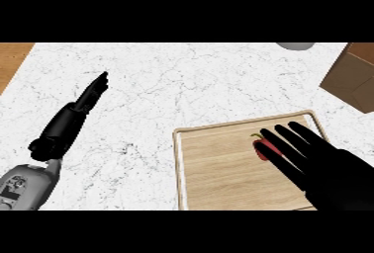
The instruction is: Pick the bell pepper from the tray and place it in the cardboard box
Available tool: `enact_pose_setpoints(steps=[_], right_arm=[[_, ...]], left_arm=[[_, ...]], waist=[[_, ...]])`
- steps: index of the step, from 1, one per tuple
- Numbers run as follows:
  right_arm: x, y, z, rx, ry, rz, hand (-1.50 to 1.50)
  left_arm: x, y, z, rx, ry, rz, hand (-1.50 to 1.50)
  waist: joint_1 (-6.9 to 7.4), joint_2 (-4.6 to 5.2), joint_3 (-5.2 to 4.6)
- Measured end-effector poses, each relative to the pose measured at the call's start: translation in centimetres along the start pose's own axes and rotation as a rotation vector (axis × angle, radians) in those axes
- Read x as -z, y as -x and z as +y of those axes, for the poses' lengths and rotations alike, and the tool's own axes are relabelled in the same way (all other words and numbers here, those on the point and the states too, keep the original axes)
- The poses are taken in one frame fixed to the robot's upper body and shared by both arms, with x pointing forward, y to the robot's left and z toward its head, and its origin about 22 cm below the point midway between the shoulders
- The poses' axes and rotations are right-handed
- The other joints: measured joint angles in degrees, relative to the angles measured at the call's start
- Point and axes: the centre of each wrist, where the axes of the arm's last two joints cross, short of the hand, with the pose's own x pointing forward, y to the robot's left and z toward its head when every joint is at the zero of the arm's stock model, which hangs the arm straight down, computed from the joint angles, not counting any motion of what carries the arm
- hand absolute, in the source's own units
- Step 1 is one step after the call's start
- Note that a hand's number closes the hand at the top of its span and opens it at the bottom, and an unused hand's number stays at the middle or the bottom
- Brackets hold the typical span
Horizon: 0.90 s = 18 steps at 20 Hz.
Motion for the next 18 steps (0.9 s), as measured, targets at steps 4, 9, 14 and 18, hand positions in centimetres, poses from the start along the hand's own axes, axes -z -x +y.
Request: enact_pose_setpoints(steps=[4, 9, 14, 18], right_arm=[[1.1, -1.3, 1.1, 0.004, -0.038, 0.024, -1.5], [2.5, -2.4, 2.1, -0.031, -0.035, 0.072, -1.5], [3.3, -2.4, 3.2, -0.045, -0.018, 0.094, -1.5], [4.4, -2.4, 3.5, -0.063, -0.022, 0.105, -1.5]], left_arm=[[-0.2, 0.5, 0.7, -0.003, -0.001, 0.003, 0.0], [0.0, 0.4, 0.2, -0.004, -0.009, 0.002, 0.0], [-0.3, 0.7, 1.0, 0.002, -0.008, 0.002, 0.0], [-0.6, 0.7, 0.7, 0.002, -0.004, 0.007, 0.0]], waist=[[-0.23, 0.0, 0.04], [-0.37, 0.0, 0.07], [-0.46, -0.01, 0.09], [-0.41, -0.01, 0.09]])
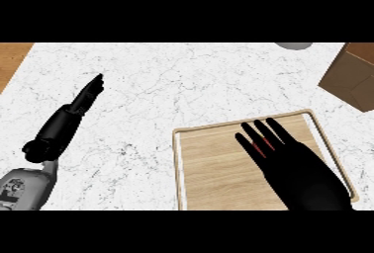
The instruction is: Pick the bell pepper from the tray and place it in the cardboard box
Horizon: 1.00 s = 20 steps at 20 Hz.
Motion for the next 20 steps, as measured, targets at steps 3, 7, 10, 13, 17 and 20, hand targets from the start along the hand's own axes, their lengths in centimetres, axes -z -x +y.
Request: enact_pose_setpoints(steps=[3, 7, 10, 13, 17, 20], right_arm=[[0.7, -0.2, 0.6, -0.022, -0.004, 0.021, -1.5], [1.7, 0.2, 1.2, -0.039, -0.012, 0.043, -1.5], [2.1, 0.4, 2.3, -0.036, -0.017, 0.052, -1.5], [3.1, 0.7, 3.1, -0.026, -0.029, 0.035, -1.5], [4.2, 1.3, 3.9, -0.018, -0.043, 0.023, -1.5], [4.5, 1.4, 4.2, -0.023, -0.051, 0.033, -1.5]], left_arm=[[-0.3, 0.1, -0.7, -0.002, -0.004, -0.003, 0.0], [0.0, -0.3, -0.7, -0.007, -0.004, -0.004, 0.0], [-0.1, 0.0, -0.1, -0.005, -0.005, -0.001, 0.0], [-0.2, 0.3, 0.1, -0.006, -0.009, 0.001, 0.0], [0.2, -0.1, 0.4, -0.004, -0.008, -0.002, 0.0], [-0.1, 0.0, 0.0, -0.004, -0.004, -0.002, 0.0]], waist=[[0.0, -0.01, 0.0], [-0.03, 0.01, 0.0], [-0.08, 0.01, 0.0], [-0.02, 0.01, 0.0], [-0.04, 0.02, 0.0], [-0.06, 0.01, 0.0]])
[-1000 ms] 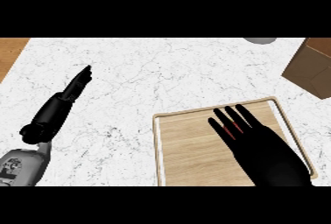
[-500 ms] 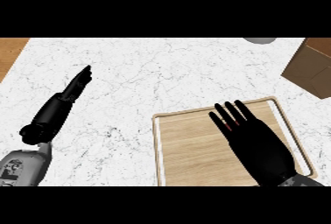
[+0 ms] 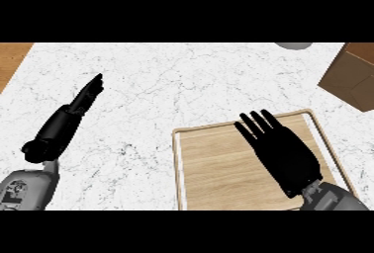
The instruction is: Pick the bell pepper from the tray and place it in the cardboard box
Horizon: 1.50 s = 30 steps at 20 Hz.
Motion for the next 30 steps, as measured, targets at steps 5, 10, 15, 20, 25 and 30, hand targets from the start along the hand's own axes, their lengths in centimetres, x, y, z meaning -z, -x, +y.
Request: enact_pose_setpoints(steps=[5, 10, 15, 20, 25, 30], right_arm=[[0.3, 0.7, 0.6, -0.015, 0.004, 0.043, -1.5], [1.2, 1.4, 2.2, -0.007, -0.013, 0.048, -1.5], [2.3, 2.0, 3.6, -0.022, -0.013, -0.014, 1.5], [3.8, 2.0, 3.9, -0.06, 0.075, -0.09, 1.5], [4.0, 1.5, 3.2, -0.096, 0.151, -0.139, 1.5], [4.1, 2.4, 3.5, -0.01, 0.235, -0.18, 1.5]], left_arm=[[0.3, -0.2, -0.3, 0.004, -0.003, 0.006, 0.0], [1.0, -0.3, -0.5, -0.004, 0.001, 0.005, 0.0], [0.7, 0.2, -0.3, 0.0, 0.0, 0.002, 0.0], [0.8, -0.1, -0.3, 0.002, 0.002, -0.003, 0.0], [1.1, -0.1, -0.5, 0.002, 0.002, 0.005, 0.0], [0.8, -0.4, 0.0, 0.006, 0.0, -0.002, 0.0]], waist=[[-0.06, -0.01, 0.0], [-0.07, 0.0, 0.0], [0.05, -0.04, -0.07], [0.16, -0.3, -0.4], [-0.04, -0.28, -0.35], [0.1, -0.19, -0.25]])
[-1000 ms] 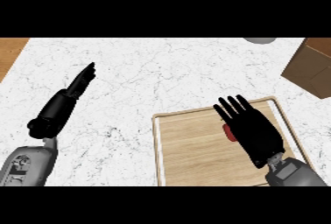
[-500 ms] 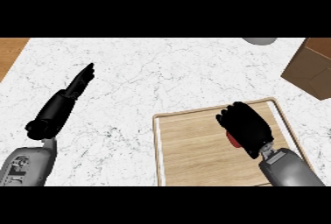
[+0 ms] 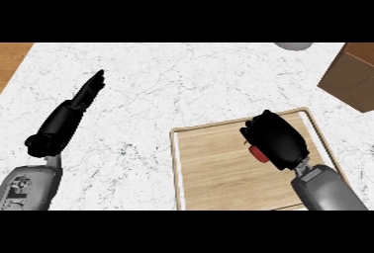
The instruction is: Pick the bell pepper from the tray and place it in the cardboard box
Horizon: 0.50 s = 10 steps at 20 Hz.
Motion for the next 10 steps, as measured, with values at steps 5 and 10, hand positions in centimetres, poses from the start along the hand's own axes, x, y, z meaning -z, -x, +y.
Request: enact_pose_setpoints(steps=[5, 10], right_arm=[[2.6, 3.3, -1.1, 0.266, 0.046, 0.039, 1.5], [3.2, 6.2, -4.0, 0.301, 0.155, 0.034, 1.5]], left_arm=[[-0.2, 0.0, -0.5, -0.005, 0.009, -0.009, 0.0], [-0.3, 0.3, -0.5, -0.005, 0.005, -0.002, 0.0]], waist=[[0.9, 0.44, 0.2], [0.27, 0.29, 0.24]])
